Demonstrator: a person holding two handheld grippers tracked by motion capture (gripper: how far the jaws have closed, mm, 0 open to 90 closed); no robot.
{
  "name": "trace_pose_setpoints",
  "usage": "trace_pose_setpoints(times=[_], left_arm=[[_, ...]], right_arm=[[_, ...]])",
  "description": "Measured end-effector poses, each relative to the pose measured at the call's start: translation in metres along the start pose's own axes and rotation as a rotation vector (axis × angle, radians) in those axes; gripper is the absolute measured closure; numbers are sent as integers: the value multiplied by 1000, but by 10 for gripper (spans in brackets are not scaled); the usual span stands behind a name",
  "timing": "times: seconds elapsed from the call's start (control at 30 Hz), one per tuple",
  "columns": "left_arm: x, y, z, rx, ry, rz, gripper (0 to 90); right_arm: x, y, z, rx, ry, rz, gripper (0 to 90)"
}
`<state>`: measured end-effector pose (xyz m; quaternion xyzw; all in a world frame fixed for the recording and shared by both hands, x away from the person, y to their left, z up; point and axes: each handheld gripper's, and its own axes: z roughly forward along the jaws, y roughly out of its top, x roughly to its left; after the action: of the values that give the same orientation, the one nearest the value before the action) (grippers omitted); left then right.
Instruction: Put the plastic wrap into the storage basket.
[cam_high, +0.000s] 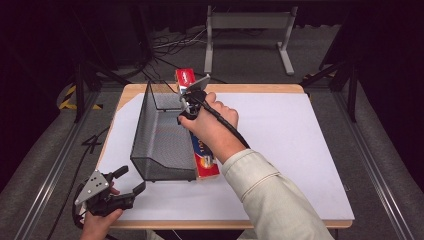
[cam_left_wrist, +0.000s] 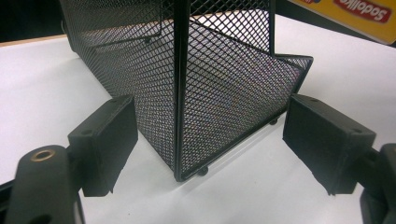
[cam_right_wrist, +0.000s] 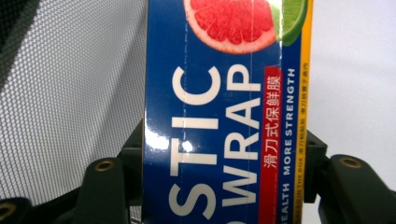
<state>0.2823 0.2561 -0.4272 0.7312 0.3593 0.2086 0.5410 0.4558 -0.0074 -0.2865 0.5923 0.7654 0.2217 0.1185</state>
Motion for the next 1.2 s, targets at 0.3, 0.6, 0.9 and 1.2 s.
trace_pose_setpoints(times=[0.3,0.6,0.9,1.2], left_arm=[[1,-1,0,2,2,0,186],[1,-1,-1,-3,4,-2,186],[1,-1,-1,1,1,-7,186],[2,-2,-2,4,0,-10,188]], right_arm=[[11,-3,15,25,22,16,413],[18,-5,29,62,46,48,411],[22,-9,42,132,48,69,409],[20,-9,52,166,57,96,406]])
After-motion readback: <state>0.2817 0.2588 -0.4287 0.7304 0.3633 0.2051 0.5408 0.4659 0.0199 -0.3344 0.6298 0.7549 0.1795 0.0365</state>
